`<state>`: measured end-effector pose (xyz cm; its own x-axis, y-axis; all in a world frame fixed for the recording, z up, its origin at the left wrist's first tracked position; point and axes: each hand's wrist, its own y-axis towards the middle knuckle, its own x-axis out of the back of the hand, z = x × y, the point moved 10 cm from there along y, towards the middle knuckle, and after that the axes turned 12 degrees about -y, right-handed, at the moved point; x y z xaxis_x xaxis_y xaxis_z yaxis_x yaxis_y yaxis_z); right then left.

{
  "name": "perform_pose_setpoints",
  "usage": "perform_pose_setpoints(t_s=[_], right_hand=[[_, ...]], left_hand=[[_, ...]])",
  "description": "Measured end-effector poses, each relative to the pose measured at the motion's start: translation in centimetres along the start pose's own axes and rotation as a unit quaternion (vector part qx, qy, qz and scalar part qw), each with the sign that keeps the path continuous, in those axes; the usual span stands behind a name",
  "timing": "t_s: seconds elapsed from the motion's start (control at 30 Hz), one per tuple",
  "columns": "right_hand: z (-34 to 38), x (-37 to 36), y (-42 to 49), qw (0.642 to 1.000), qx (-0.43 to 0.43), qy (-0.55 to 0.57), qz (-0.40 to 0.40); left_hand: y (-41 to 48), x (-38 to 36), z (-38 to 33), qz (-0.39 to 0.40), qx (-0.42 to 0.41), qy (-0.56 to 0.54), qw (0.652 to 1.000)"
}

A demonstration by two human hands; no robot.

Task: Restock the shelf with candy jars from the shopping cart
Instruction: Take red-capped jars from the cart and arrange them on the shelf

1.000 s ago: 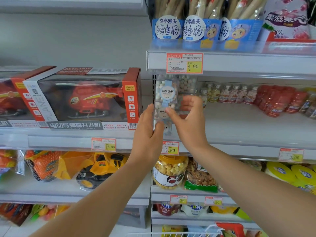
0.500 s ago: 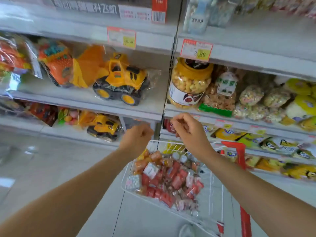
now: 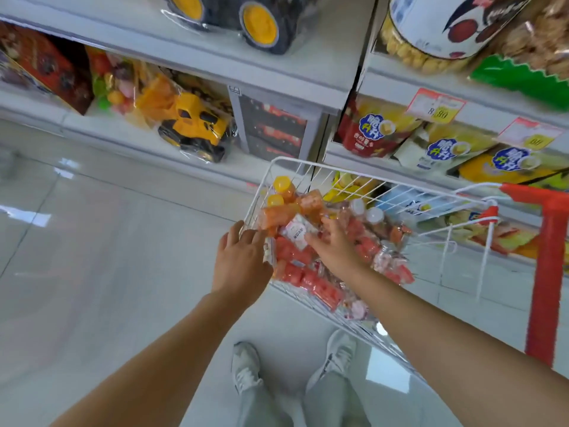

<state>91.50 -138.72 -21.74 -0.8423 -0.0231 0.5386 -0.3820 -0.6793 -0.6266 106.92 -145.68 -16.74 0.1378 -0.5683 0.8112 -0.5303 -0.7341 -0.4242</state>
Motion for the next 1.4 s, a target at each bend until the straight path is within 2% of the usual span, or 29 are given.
perform_pose_setpoints(t_s=[0.27, 0.4, 0.53, 0.63, 0.73, 0.8, 0.83, 0.9, 0.93, 1.0, 1.1, 1.27, 1.4], right_hand=[[-1.7, -1.9, 2.6, 0.998, -0.038, -0.024, -0.042], [-1.6, -1.3, 2.2, 0.998, -0.025, 0.037, -0.051], [-2.5, -0.7, 1.4, 0.987, -0.052, 0.143, -0.05], [-2.6, 0.4, 0.6, 0.98, -0.049, 0.182, -0.058], [-1.7, 2.1, -0.3, 0.976, -0.022, 0.205, -0.062], [-0.3, 3.5, -0.9, 0.971, 0.005, 0.23, -0.059], [0.6, 4.3, -1.4, 0.97, 0.022, 0.236, -0.057], [2.8, 6.4, -2.4, 0.965, 0.062, 0.249, -0.057], [4.0, 7.7, -3.1, 0.962, 0.082, 0.253, -0.059], [6.4, 10.7, -4.9, 0.956, 0.116, 0.259, -0.068], [9.4, 16.1, -8.0, 0.946, 0.169, 0.254, -0.107], [13.2, 25.1, -13.5, 0.926, 0.214, 0.257, -0.175], [15.4, 32.7, -18.9, 0.898, 0.268, 0.249, -0.244]], left_hand=[[0.8, -1.7, 2.3, 0.013, 0.037, -0.014, 0.999], [1.0, -1.9, 2.7, 0.014, 0.035, 0.005, 0.999], [1.2, -1.7, 2.4, 0.006, 0.031, 0.015, 0.999], [1.2, -1.6, 1.9, 0.005, 0.016, 0.012, 1.0], [0.7, 0.9, -0.5, -0.065, -0.032, -0.074, 0.995], [1.0, 2.9, -2.2, -0.094, -0.039, -0.234, 0.967], [1.4, 3.2, -2.8, -0.064, -0.014, -0.355, 0.932], [1.7, 3.1, -5.0, 0.034, 0.059, -0.567, 0.821], [1.8, 3.4, -6.1, 0.068, 0.086, -0.607, 0.787], [1.8, 5.1, -8.8, 0.096, 0.075, -0.619, 0.776], [1.5, 9.9, -12.8, 0.058, 0.018, -0.633, 0.771], [0.3, 17.5, -20.4, 0.018, -0.048, -0.667, 0.744], [-2.2, 23.8, -28.1, -0.01, -0.177, -0.61, 0.773]])
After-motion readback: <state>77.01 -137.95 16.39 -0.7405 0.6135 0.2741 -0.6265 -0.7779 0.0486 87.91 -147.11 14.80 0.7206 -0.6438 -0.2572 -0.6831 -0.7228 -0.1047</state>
